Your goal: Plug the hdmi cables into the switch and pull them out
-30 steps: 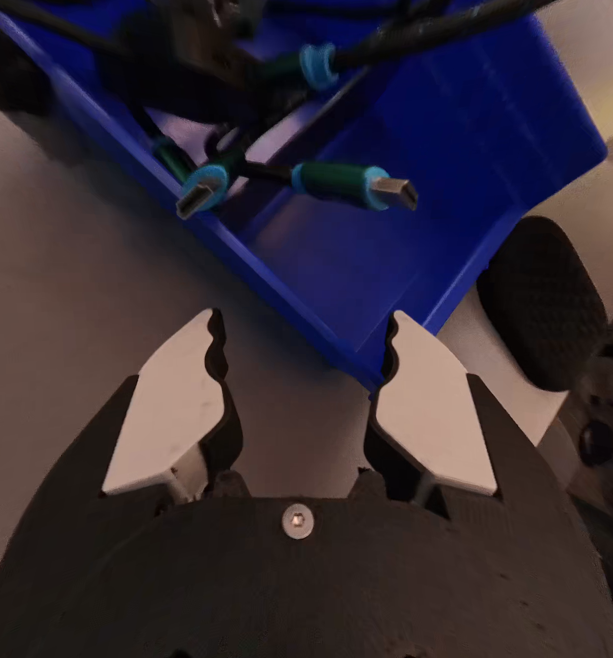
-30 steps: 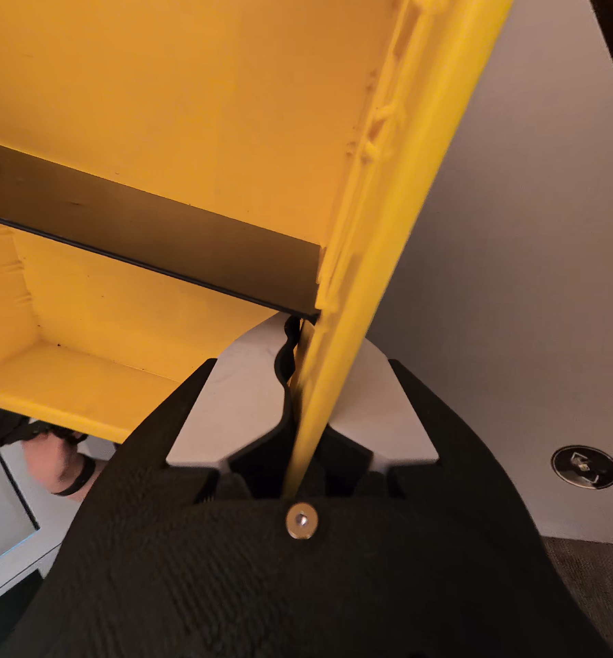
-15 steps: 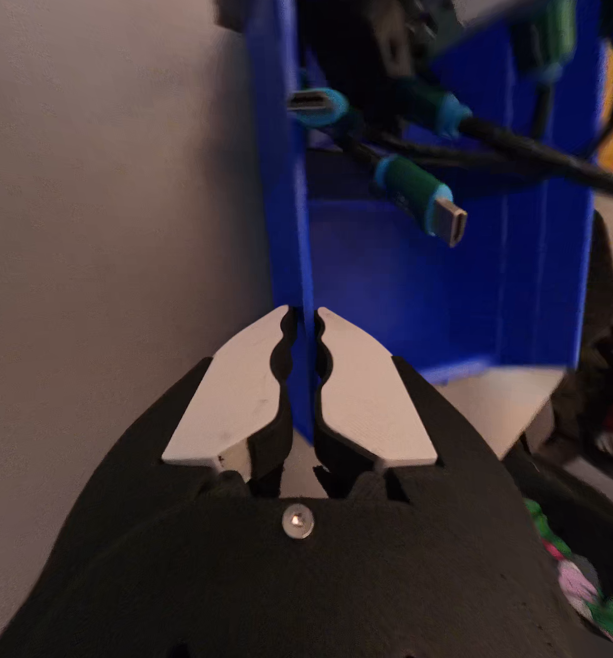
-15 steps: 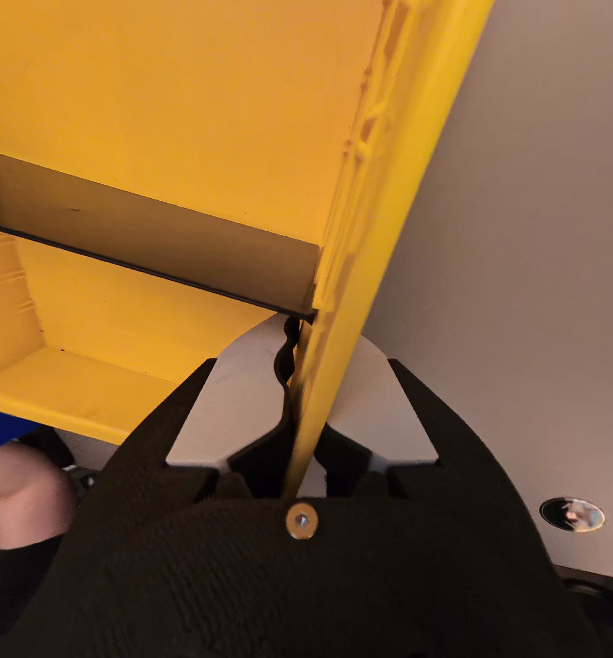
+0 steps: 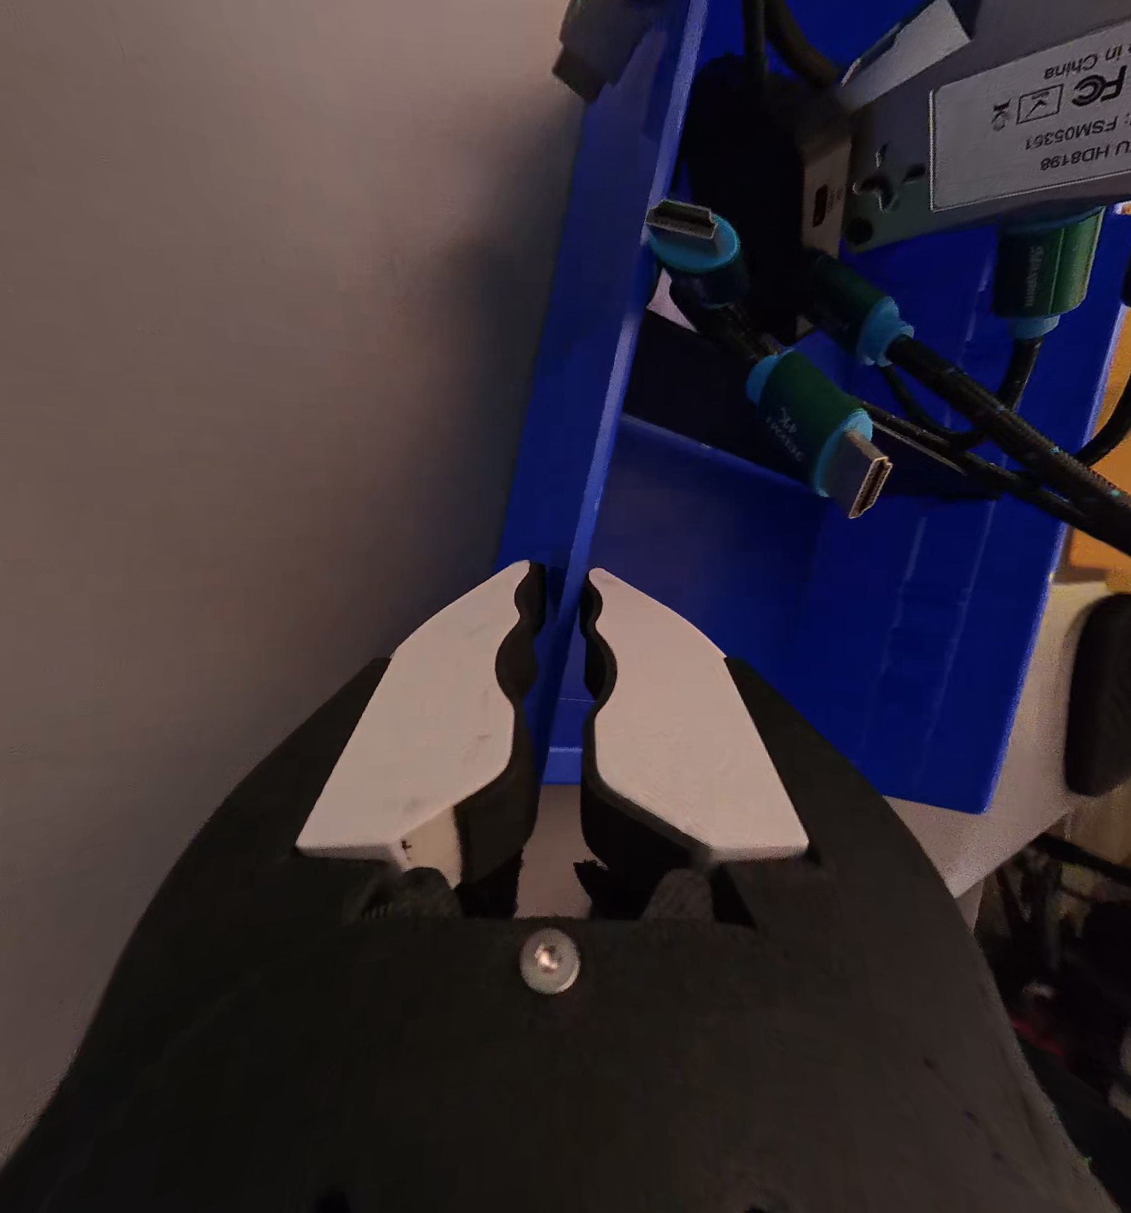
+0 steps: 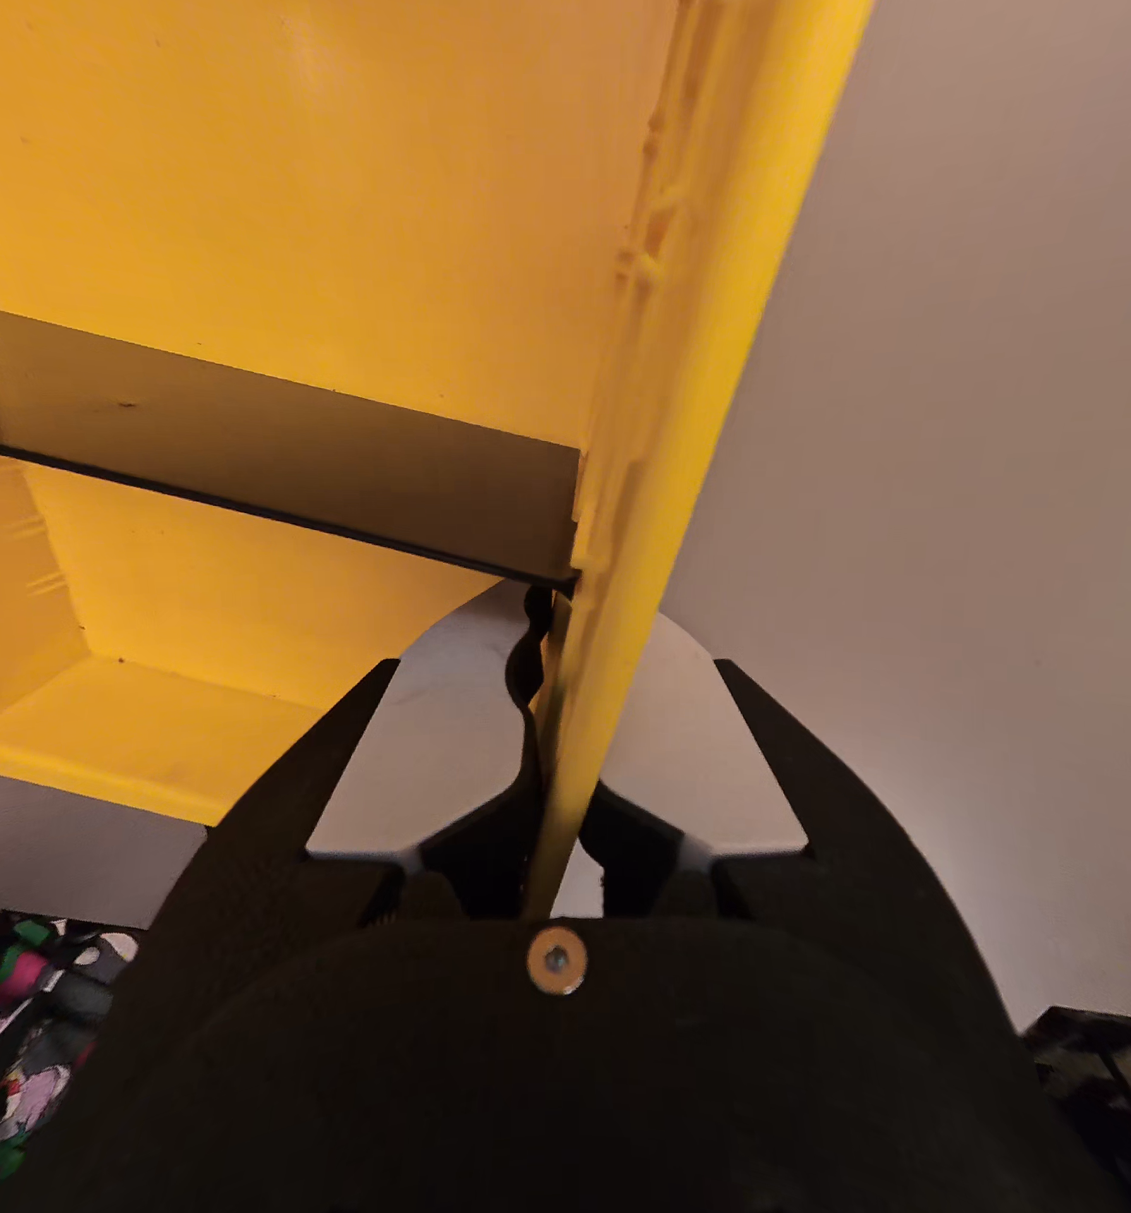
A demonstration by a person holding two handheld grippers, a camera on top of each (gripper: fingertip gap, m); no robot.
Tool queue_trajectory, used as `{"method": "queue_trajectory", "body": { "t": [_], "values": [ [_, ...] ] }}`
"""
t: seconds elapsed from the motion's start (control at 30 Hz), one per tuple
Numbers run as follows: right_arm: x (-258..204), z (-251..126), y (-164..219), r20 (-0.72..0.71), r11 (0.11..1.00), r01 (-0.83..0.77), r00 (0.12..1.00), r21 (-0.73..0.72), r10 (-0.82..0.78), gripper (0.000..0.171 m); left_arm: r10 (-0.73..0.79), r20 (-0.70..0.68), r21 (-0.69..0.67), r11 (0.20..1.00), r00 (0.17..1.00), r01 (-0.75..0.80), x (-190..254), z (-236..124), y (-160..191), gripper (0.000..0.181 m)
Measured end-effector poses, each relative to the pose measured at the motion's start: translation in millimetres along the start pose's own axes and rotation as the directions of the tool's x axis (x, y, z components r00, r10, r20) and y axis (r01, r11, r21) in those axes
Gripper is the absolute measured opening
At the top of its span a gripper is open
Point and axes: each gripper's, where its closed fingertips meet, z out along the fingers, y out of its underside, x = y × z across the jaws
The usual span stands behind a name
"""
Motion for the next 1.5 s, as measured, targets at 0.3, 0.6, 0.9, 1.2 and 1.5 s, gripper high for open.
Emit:
{"method": "queue_trajectory", "body": {
  "t": [0.3, 0.6, 0.9, 1.2, 1.5],
  "values": [
    [3, 0, -9, 0.004, 0.991, 0.137, 0.991, 0.006, -0.137, 0.007, -0.219, 0.044, 0.069, 0.974, 0.975, 0.216, -65, -53, 44, 0.01],
    [7, -1, -1, -0.001, 0.985, 0.17, 0.985, 0.003, -0.17, 0.008, -0.194, 0.043, 0.028, 0.981, 0.98, 0.193, -54, -50, 50, 0.009],
    [5, -2, 4, -0.001, 0.988, 0.156, 0.988, 0.008, -0.156, 0.008, -0.156, -0.009, 0.036, 0.987, 0.988, 0.156, -52, -48, 50, 0.01],
    [6, -2, 6, -0.012, 0.988, 0.156, 0.988, 0.023, -0.156, 0.01, -0.18, 0.033, 0.052, 0.983, 0.983, 0.178, -61, -54, 53, 0.009],
    [8, -32, -13, -0.098, 0.963, 0.159, 0.985, 0.218, -0.141, 0.049, -0.258, -0.006, 0.124, 0.958, 0.966, 0.257, -65, -71, 51, 0.012]
  ]
}}
